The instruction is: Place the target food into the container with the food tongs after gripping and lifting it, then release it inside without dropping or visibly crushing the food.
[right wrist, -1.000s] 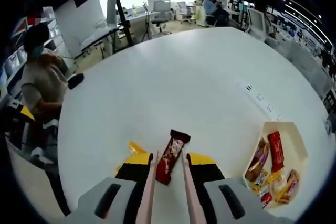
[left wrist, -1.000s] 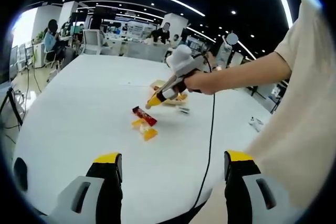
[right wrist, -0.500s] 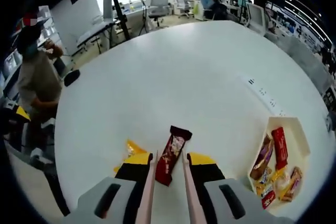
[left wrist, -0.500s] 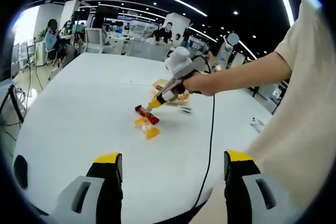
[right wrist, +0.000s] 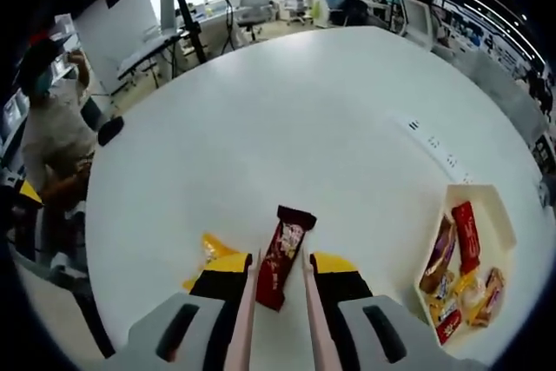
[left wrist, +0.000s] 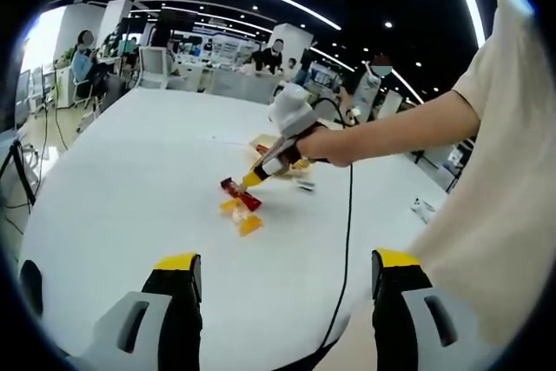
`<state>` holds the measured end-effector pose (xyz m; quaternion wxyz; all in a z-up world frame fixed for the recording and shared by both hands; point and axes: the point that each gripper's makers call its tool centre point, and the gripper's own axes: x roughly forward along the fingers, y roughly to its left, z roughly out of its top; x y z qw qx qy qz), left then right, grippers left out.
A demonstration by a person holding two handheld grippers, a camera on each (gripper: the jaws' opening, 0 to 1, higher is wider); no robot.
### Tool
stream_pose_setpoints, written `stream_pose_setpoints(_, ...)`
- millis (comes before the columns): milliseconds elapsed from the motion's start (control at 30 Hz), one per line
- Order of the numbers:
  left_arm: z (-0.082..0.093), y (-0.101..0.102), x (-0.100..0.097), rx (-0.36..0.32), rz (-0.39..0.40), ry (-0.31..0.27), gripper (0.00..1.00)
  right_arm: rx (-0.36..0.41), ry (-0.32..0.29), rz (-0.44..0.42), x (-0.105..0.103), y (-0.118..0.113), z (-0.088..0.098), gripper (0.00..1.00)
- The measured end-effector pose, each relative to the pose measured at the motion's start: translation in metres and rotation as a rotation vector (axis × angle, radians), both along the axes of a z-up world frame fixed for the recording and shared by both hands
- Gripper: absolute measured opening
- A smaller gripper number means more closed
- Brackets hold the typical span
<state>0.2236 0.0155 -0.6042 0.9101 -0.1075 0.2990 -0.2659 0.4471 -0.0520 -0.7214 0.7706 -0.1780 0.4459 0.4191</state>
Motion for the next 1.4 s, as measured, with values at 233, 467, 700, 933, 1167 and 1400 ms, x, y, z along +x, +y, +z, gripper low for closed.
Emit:
stream_pose_setpoints(233, -0.001, 0.001, 0.001, -0.001, 0.0, 0.007, 0.8, -0.002, 0.011, -0.013, 0.0, 0.001, -0.003, 0.26)
stream_pose_setpoints(467, -0.001, -0.001, 0.002, -0.004, -0.006, 0.009, 0.8, -0.006, 0.017, -0.026, 0.001, 0.003, -0.008, 0.26)
stream_pose_setpoints(700, -0.001, 0.001, 0.005, -0.002, -0.006, 0.009, 0.8, -0.021, 0.013, -0.019, 0.001, 0.006, -0.012, 0.26)
stream_pose_setpoints(933, -0.006, 0.0, 0.006, -0.01, -0.005, 0.019, 0.79, -0.037, 0.019, -0.012, -0.001, 0.009, -0.017, 0.26)
stream_pose_setpoints(1167, -0.003, -0.003, 0.015, 0.004, -0.036, 0.008, 0.79, -0.044, 0.027, -0.008, -0.002, 0.008, -0.02, 0.26)
stream_pose_setpoints(1400, -0.004, -0.001, 0.018, 0.001, -0.036, 0.005, 0.79, -0.085, -0.009, 0.05, -0.001, 0.008, -0.023, 0.26)
